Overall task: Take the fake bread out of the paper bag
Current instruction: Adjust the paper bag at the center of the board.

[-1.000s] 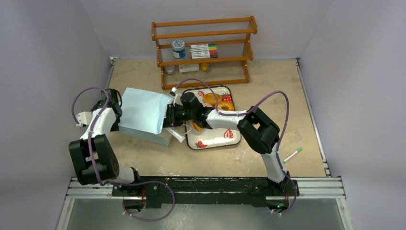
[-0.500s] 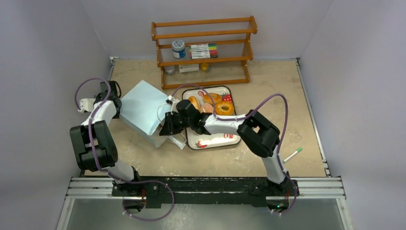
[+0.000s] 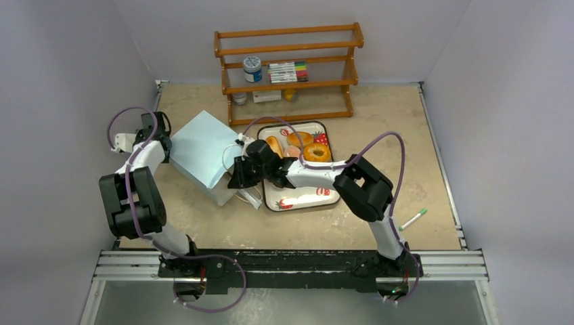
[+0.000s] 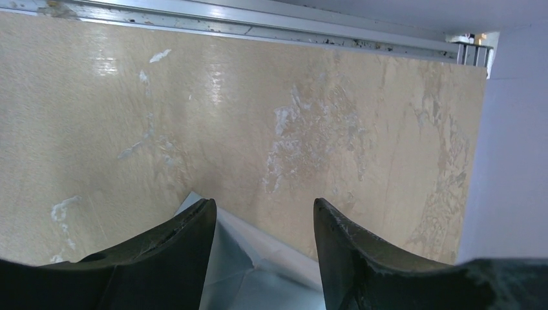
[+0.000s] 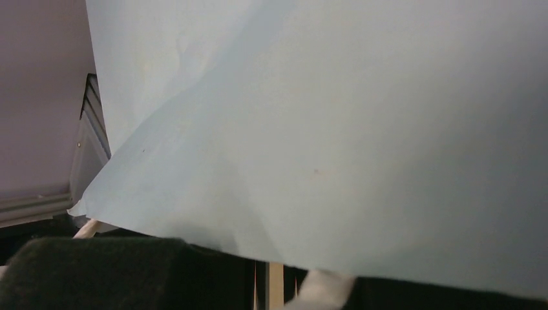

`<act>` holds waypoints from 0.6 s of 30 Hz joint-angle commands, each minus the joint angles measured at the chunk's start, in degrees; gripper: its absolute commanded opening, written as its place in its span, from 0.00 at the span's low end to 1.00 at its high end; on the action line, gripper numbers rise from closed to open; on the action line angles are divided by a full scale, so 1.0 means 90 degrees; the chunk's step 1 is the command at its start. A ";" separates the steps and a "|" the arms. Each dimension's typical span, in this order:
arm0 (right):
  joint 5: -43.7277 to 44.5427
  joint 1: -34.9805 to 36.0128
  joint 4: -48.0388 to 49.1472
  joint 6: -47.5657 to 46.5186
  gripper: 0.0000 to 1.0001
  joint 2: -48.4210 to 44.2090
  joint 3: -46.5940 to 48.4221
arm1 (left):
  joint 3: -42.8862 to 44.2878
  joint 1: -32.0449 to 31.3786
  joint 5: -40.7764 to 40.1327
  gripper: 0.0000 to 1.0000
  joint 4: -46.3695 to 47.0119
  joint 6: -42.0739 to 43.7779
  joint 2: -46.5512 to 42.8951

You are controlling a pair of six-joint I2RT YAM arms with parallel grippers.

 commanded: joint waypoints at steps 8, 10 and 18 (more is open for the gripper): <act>-0.0810 -0.0015 0.0281 0.0866 0.13 0.0445 0.0555 | 0.0320 0.0042 0.0546 0.54 0.0584 0.0491 0.0176; -0.0973 -0.0044 0.0479 0.1072 0.14 0.0468 0.0433 | 0.0378 0.0036 0.0591 0.54 0.0608 0.0559 0.0200; -0.1983 -0.0342 0.2012 0.2583 0.17 0.0575 -0.0204 | 0.0356 0.0043 0.0711 0.53 0.0624 0.0709 0.0152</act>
